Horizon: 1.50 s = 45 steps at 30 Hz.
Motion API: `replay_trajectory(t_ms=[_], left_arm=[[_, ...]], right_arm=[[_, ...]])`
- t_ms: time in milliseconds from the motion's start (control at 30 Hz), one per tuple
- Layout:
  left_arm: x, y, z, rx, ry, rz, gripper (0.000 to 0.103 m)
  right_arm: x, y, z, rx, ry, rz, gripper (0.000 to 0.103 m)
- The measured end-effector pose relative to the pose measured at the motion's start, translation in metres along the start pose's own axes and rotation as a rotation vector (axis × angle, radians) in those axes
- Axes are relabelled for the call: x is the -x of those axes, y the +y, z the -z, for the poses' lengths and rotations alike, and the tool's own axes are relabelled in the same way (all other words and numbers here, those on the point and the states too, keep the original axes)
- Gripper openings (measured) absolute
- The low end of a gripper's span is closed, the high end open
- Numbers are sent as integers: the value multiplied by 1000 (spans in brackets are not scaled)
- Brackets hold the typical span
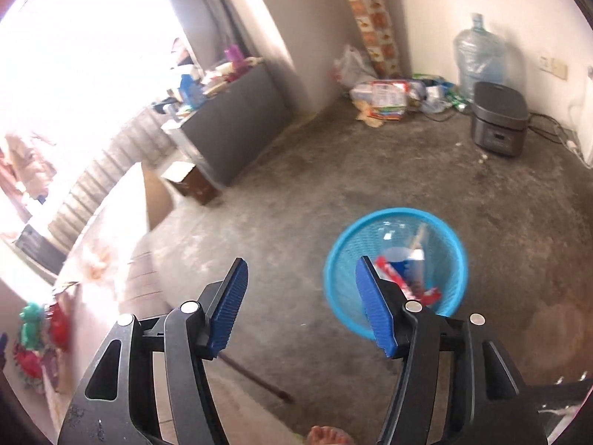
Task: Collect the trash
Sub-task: 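Grasp the clear plastic bowl with the left gripper while the right gripper grasps the purple snack bag, then release the bowl and grasp the green plastic bag with the left gripper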
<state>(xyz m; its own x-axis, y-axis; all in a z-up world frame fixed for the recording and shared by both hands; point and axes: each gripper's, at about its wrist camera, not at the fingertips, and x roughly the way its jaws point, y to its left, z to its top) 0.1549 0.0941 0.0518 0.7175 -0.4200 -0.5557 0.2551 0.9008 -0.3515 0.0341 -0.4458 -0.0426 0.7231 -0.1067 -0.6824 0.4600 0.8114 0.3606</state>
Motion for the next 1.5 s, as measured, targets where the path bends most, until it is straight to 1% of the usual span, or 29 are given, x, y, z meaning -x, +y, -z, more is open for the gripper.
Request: replay_trajectory(t_ms=[100,233,300,400,467,500,533,567,600,667,733,767,800,833,867,900,933,967,1000,1033,1100,1200,1300,1433,1467,1500], left_arm=[[15,19,1,25,-27,-21,72],[25,48,5,74,-47,-55,72],[26,65,6,107,-46,-61,72],[19,93,3,150,-31,-64,71],[8,111,-3,167,-10,-83,62],[0,122,-6,181,3,-94,60],[-6,132,-9,196,14,-100,55],[-14,141,-12,211,25,-103,51],[-21,150,-15,226,34,-99,49],[-35,166,-19,258,51,-93,41],[-51,174,-21,266,72,-104,36],[-60,176,-20,268,85,-101,33],[-67,178,-19,270,102,-101,32],[-74,177,-17,272,120,-96,29],[-80,174,-13,275,137,-84,27],[-84,173,-10,278,152,-66,27],[-88,169,-6,278,164,-47,26],[-90,165,-3,275,175,-31,26],[-92,159,1,271,189,-13,26],[-94,153,5,270,204,5,25],[-95,140,15,258,234,38,23],[-93,122,30,251,269,83,23],[-86,106,44,245,291,121,23],[-77,89,58,240,300,148,23],[-75,86,59,226,296,142,23],[-72,83,59,210,284,132,23]], right_arm=[[6,57,-1,72,37,-132,60],[-8,136,6,203,141,-236,60],[-16,170,15,254,189,-308,60],[-33,216,29,285,266,-417,60],[-43,244,38,286,303,-456,60],[-53,254,38,282,325,-480,60],[-61,264,37,262,345,-498,60],[-70,273,36,244,359,-506,60],[-80,283,32,235,377,-518,60],[-108,299,24,192,438,-512,60],[-140,319,19,168,518,-522,60],[-151,330,18,161,538,-508,60],[-163,339,17,173,558,-496,59],[-169,354,22,214,582,-491,57],[-177,364,24,243,594,-465,56],[-184,370,28,257,613,-443,50],[-188,376,34,285,658,-455,47],[-190,380,40,304,696,-488,39],[-191,382,44,311,716,-503,34],[-189,383,47,335,730,-506,32],[-181,381,51,380,725,-515,30],[-173,369,54,391,739,-528,25],[-163,353,55,372,752,-534,25],[-154,333,51,348,748,-533,25],[-152,331,48,342,736,-535,26],[-153,332,42,334,717,-536,32]])
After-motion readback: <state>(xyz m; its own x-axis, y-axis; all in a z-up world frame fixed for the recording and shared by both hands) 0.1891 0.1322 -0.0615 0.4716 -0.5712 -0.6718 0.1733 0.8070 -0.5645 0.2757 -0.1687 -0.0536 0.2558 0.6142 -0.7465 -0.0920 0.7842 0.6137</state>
